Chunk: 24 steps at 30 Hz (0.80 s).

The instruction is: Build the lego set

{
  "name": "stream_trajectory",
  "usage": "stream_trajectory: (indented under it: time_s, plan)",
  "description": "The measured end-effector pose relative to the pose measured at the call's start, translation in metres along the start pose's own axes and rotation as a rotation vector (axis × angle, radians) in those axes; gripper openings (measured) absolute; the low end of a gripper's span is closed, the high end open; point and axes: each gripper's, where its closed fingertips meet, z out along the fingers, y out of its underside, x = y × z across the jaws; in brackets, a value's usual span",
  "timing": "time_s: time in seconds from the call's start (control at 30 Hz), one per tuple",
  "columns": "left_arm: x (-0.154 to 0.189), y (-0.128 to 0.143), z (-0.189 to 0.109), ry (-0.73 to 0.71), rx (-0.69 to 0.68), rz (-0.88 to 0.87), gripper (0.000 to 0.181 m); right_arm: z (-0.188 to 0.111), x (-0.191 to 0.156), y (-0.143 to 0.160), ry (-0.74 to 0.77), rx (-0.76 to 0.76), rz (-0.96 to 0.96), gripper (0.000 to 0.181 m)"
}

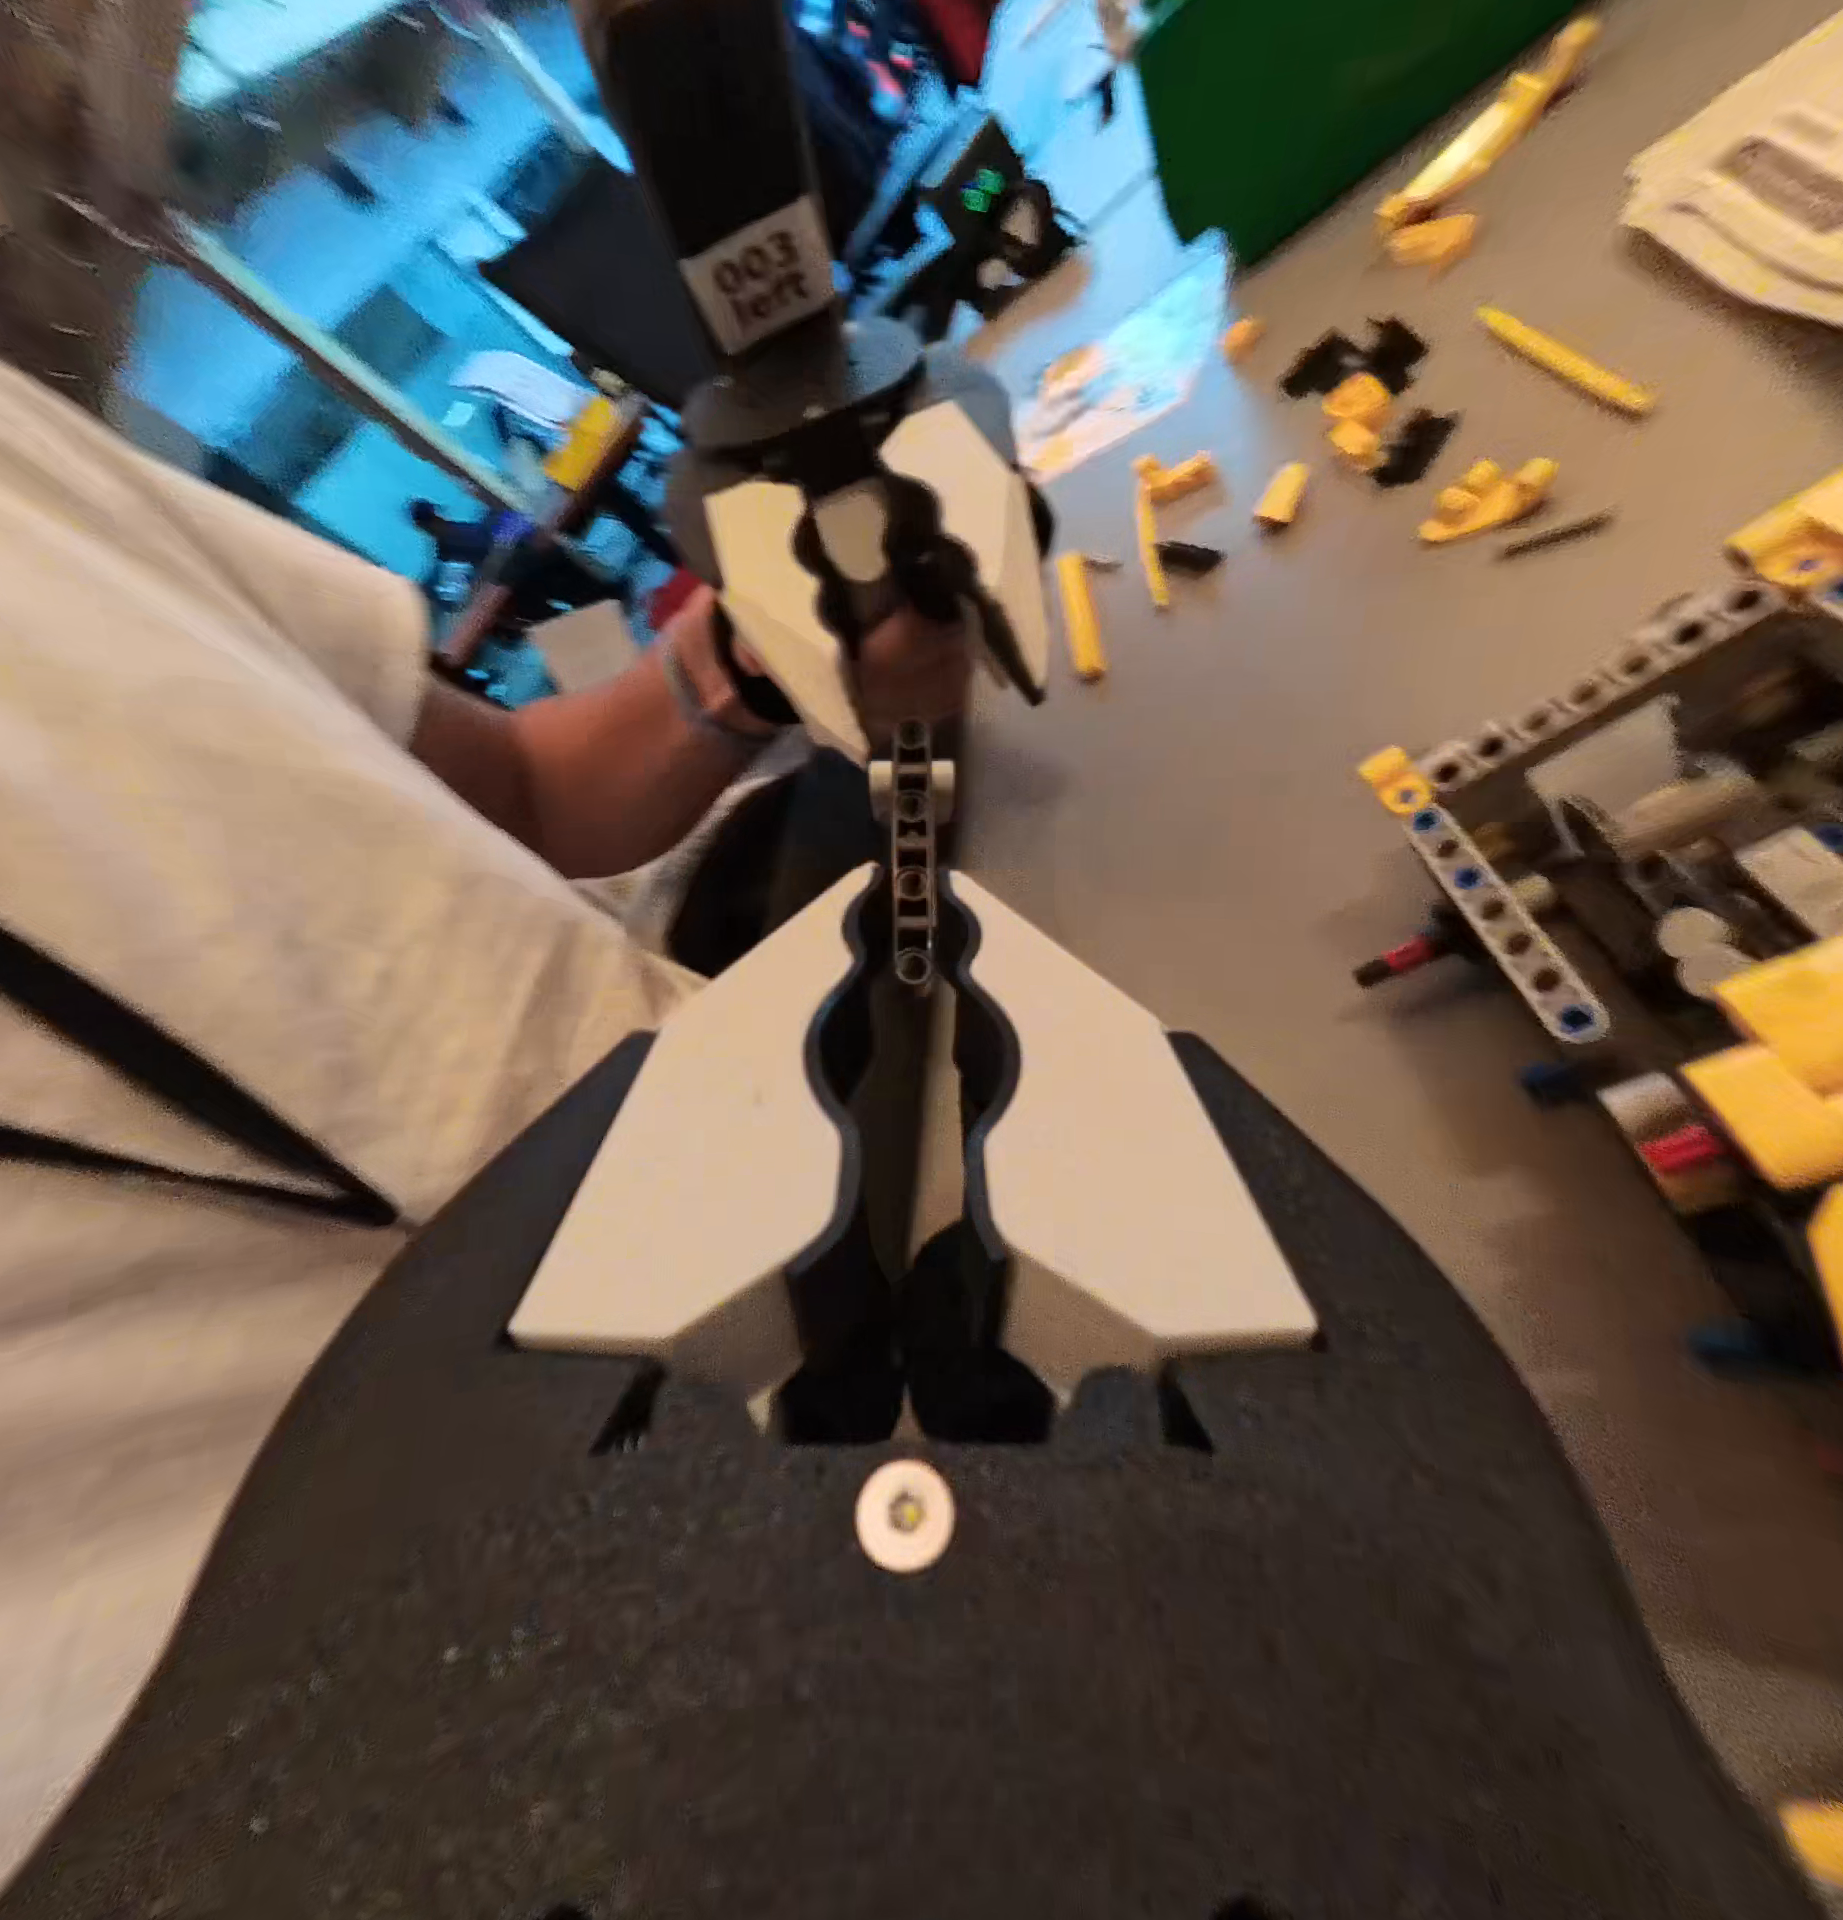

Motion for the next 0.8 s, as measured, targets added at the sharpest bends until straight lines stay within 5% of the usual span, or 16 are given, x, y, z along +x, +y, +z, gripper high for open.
stream_trajectory:
  time_s: [0.07, 0.37, 0.67, 0.8]
  plan:
    - [0.012, -0.008, -0.002, 0.065, -0.002, 0.049, 0.034, -0.001, -0.017, 0.001, -0.116, -0.020, -0.033, 0.006]
    - [0.042, -0.003, 0.001, 0.284, -0.110, 0.027, 0.014, 0.001, -0.025, 0.006, -0.120, -0.139, -0.065, 0.007]
    - [0.040, 0.008, 0.006, 0.274, -0.126, 0.005, 0.007, 0.007, -0.022, 0.017, -0.109, -0.194, -0.056, 0.007]
    - [0.022, 0.002, 0.007, 0.247, -0.083, -0.194, 0.006, 0.006, -0.006, 0.005, -0.056, -0.105, -0.050, 0.007]
